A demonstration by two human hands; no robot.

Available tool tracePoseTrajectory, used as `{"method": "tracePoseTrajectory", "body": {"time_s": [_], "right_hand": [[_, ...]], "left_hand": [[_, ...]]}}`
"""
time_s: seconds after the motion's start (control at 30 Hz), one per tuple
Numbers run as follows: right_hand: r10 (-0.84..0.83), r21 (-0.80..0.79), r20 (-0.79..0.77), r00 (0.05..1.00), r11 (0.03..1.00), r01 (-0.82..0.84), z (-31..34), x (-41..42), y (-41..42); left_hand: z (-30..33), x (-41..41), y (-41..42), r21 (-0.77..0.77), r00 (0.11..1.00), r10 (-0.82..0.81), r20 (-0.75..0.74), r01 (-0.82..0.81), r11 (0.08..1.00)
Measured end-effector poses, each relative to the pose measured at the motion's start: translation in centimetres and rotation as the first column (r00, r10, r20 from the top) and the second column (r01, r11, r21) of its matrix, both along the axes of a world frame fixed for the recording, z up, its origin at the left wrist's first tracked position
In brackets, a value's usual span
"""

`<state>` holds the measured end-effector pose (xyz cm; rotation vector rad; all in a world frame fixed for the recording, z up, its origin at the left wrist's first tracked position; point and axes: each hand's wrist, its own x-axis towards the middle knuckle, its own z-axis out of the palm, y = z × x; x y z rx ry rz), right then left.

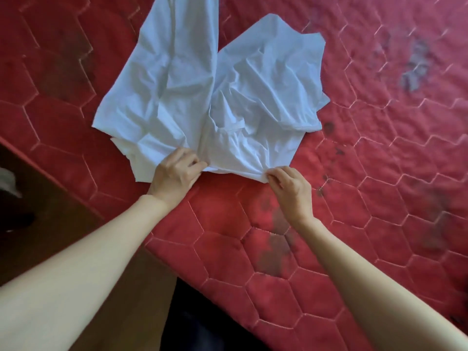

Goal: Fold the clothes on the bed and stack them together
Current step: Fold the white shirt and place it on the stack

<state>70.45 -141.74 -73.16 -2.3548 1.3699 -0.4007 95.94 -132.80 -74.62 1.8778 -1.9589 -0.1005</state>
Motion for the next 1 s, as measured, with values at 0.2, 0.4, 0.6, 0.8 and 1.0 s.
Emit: {"method": "tracePoseTrajectory", "body": {"time_s": [0.2, 0.4, 0.6, 0.8, 1.0], "right_hand": [[-0.053, 0.013, -0.055, 0.997, 0.998, 0.054, 0.7, -10.8, 11.2], [-0.139, 0.013, -0.110, 0.984, 0.990, 0.141, 1.8, -21.1, 19.2], [-0.167, 0.105, -0.187, 0.968, 0.976, 0.189, 2.7, -25.3, 21.3], [-0.312, 0.221, -0.146, 0.939, 0.915, 0.339, 2.0, -23.9, 16.5], [-0.390, 0.199, -0.138, 0.911, 0.890, 0.411, 1.8, -21.0, 9.9]], "left_hand": [[1.1, -10.9, 10.6, 0.068, 0.997, 0.035, -0.062, -0.030, 0.997], [1.7, -20.8, 18.9, 0.108, 0.997, -0.027, -0.078, 0.035, 0.994], [3.1, -26.1, 19.7, 0.187, 0.995, -0.078, -0.067, 0.089, 0.978], [4.7, -26.2, 10.7, 0.170, 0.984, -0.178, -0.005, 0.176, 0.970], [4.2, -25.7, 0.9, 0.318, 0.943, -0.324, 0.080, 0.283, 0.905]]}}
